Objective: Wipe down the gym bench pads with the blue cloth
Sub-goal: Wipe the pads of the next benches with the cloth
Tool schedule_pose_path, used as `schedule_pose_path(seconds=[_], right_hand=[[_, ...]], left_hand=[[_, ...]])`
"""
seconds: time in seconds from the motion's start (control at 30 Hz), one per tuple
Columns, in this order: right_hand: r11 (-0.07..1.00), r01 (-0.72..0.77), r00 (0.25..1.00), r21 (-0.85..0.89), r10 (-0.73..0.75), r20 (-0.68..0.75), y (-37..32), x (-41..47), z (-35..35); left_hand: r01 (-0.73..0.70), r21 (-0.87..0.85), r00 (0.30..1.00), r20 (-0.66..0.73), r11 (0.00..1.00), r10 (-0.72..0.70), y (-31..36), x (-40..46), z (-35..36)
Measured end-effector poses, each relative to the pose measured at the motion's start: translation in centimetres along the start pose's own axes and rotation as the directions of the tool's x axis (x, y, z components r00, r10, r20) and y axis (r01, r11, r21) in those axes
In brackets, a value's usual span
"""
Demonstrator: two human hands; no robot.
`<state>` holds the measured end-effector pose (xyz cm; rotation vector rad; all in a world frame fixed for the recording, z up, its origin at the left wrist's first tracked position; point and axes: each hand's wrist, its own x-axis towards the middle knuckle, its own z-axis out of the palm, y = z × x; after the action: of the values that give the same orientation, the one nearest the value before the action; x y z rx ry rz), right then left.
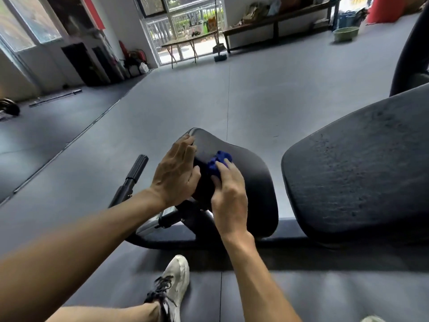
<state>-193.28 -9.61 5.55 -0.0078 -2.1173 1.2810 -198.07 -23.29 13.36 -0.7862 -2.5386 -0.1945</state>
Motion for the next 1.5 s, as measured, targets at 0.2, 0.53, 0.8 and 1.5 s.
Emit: schedule_pose_path(seconds=[0.2, 0.53, 0.8, 1.5], right_hand=[[0.916, -0.394, 0.914, -0.069, 0.383, -0.136, 6.5, -3.1, -2.9], [0.983, -0.03, 0.976, 0.183, -0.011, 0.216, -0.8, 4.9, 0.8], [0.95, -0.311, 0.95, 0.021, 0.309, 0.051, 4.7, 0.6, -1.8], [0.961, -0.167, 0.933, 0.22, 0.081, 0.351, 1.2, 9.4, 2.2]], left_hand=[[0.041, -0.04, 0.995, -0.085, 0.998, -0.044, 0.5, 0.5, -0.1], [0.163, 0.102, 0.982, -0.11, 0.981, -0.151, -0.5, 4.8, -0.4], [0.45, -0.105, 0.888, 0.154, 0.887, -0.432, -0.8, 5.7, 0.3], [0.265, 0.356, 0.827, 0.394, 0.896, -0.401, -0.9, 9.8, -0.6]])
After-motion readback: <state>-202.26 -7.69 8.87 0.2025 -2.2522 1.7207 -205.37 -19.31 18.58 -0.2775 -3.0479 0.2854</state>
